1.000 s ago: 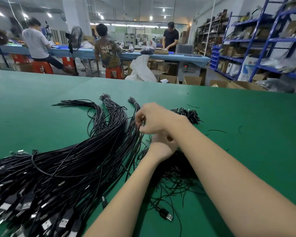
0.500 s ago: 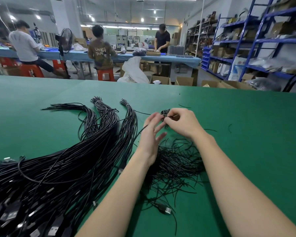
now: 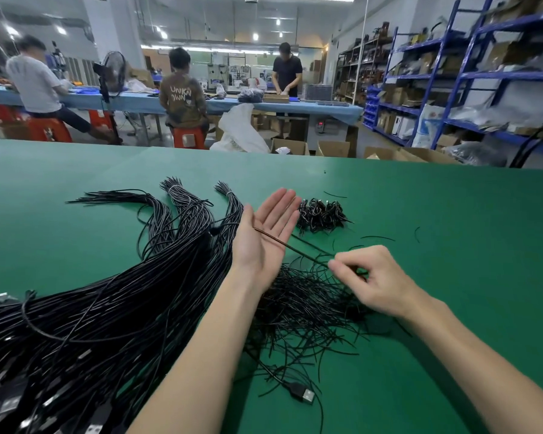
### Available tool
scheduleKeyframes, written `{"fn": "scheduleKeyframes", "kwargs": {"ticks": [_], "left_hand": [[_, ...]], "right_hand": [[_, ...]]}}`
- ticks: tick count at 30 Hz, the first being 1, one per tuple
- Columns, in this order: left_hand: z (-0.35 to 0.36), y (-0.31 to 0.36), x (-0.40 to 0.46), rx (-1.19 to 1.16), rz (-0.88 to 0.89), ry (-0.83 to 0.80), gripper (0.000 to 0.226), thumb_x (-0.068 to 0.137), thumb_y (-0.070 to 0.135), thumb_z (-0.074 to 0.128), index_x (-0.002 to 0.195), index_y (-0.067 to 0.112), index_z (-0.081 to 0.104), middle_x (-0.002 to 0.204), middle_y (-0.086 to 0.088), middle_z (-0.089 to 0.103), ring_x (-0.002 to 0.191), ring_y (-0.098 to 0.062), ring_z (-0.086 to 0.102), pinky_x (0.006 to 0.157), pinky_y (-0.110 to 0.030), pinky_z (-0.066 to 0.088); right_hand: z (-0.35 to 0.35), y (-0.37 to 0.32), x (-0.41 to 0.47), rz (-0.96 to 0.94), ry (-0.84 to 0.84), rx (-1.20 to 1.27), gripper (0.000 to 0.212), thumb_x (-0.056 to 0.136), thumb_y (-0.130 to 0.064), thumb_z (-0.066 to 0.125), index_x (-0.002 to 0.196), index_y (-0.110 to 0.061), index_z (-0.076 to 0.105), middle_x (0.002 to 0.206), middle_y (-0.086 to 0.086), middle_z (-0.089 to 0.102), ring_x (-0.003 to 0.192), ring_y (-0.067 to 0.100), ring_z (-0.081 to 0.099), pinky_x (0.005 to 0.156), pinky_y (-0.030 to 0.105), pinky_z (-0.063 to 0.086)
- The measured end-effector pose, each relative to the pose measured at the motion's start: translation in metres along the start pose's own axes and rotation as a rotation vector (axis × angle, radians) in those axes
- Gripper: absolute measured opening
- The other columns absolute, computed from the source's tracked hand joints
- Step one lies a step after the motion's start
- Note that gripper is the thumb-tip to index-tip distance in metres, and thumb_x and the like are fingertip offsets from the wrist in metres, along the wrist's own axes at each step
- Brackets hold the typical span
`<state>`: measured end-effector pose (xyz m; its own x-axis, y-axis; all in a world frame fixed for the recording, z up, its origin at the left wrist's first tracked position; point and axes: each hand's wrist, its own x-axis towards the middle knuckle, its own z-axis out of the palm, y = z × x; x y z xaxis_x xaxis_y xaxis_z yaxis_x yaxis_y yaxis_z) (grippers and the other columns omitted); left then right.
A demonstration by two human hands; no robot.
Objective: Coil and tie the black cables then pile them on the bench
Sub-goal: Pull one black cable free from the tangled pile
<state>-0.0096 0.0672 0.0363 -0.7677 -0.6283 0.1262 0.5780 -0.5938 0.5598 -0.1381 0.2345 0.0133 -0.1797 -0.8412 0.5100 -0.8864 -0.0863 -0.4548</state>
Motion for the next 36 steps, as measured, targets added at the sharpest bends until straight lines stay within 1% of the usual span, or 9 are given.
{"fn": "scheduleKeyframes", "kwargs": {"ticks": [4,8,11,14,22,27,30,33,36], "left_hand": [[0.007,0.002,-0.008,-0.016,-0.059,-0.188,0.073,0.109,0.048,0.019,0.113,0.000,0.074,0.125,-0.020,0.068,0.118,-0.031,0.066,0.094,-0.035,0.057],[0.015,0.003,-0.019,0.386,-0.328,-0.430,0.080,0.105,0.057,0.017,0.103,0.005,0.078,0.106,-0.017,0.075,0.094,-0.031,0.075,0.077,-0.036,0.062],[0.018,-0.005,-0.024,0.771,-0.511,-0.562,0.086,0.102,0.065,0.017,0.107,0.001,0.074,0.110,-0.022,0.073,0.098,-0.035,0.073,0.088,-0.042,0.060],[0.021,-0.014,-0.025,1.011,-0.539,-0.491,0.087,0.101,0.068,0.015,0.116,0.003,0.070,0.116,-0.017,0.073,0.111,-0.030,0.069,0.102,-0.049,0.052],[0.020,-0.006,-0.020,0.837,-0.360,-0.260,0.074,0.099,0.069,0.006,0.138,0.029,0.056,0.132,0.008,0.067,0.130,-0.013,0.056,0.114,-0.060,0.033],[0.020,0.001,-0.016,0.641,-0.250,-0.296,0.057,0.105,0.055,0.010,0.146,0.037,0.047,0.147,0.008,0.055,0.140,-0.012,0.046,0.121,-0.051,0.024],[0.021,-0.002,-0.018,0.648,-0.233,-0.393,0.053,0.108,0.048,0.013,0.144,0.033,0.048,0.149,0.006,0.053,0.140,-0.014,0.046,0.122,-0.044,0.027],[0.018,-0.003,-0.019,0.751,-0.258,-0.470,0.058,0.108,0.049,0.013,0.144,0.026,0.052,0.148,0.005,0.055,0.138,-0.015,0.049,0.119,-0.042,0.034],[0.016,0.000,-0.021,0.785,-0.283,-0.473,0.060,0.108,0.049,0.017,0.140,0.019,0.058,0.143,-0.001,0.060,0.134,-0.019,0.055,0.115,-0.039,0.041]], "right_hand": [[-0.013,0.010,-0.003,0.039,-0.197,-0.201,0.052,0.099,-0.052,0.046,0.063,-0.016,0.044,0.052,0.003,0.045,0.049,0.017,0.040,0.055,0.022,0.034],[-0.033,0.014,0.023,0.107,-0.307,-0.417,0.050,0.093,-0.057,0.056,0.062,-0.018,0.053,0.052,-0.004,0.053,0.049,0.007,0.046,0.055,0.028,0.037],[-0.051,-0.001,0.057,0.092,-0.286,-0.570,0.045,0.072,-0.066,0.046,0.061,-0.023,0.053,0.055,-0.009,0.055,0.053,-0.001,0.046,0.057,0.027,0.033],[-0.064,-0.026,0.093,0.025,-0.311,-0.622,0.044,0.080,-0.061,0.059,0.062,-0.021,0.060,0.055,-0.008,0.058,0.054,0.004,0.049,0.054,0.027,0.036],[-0.062,-0.063,0.093,0.221,-0.432,-0.046,0.030,0.102,-0.031,0.058,0.084,-0.017,0.078,0.068,0.002,0.070,0.053,0.006,0.048,0.051,0.014,0.037],[-0.036,-0.043,0.050,0.374,-0.574,0.354,0.023,0.107,-0.021,0.052,0.109,-0.012,0.073,0.097,0.011,0.079,0.070,0.015,0.067,0.067,0.029,0.051],[-0.019,-0.026,0.043,0.426,-0.661,0.362,0.028,0.109,-0.024,0.049,0.108,-0.009,0.072,0.102,0.017,0.078,0.076,0.013,0.072,0.071,0.034,0.038],[-0.016,-0.016,0.047,0.471,-0.707,0.257,0.037,0.104,-0.039,0.055,0.100,-0.009,0.077,0.093,0.012,0.079,0.077,0.015,0.070,0.072,0.022,0.049],[-0.025,-0.012,0.058,0.440,-0.733,0.119,0.035,0.093,-0.051,0.067,0.097,-0.018,0.078,0.096,0.011,0.078,0.079,0.020,0.069,0.080,0.031,0.059]]}}
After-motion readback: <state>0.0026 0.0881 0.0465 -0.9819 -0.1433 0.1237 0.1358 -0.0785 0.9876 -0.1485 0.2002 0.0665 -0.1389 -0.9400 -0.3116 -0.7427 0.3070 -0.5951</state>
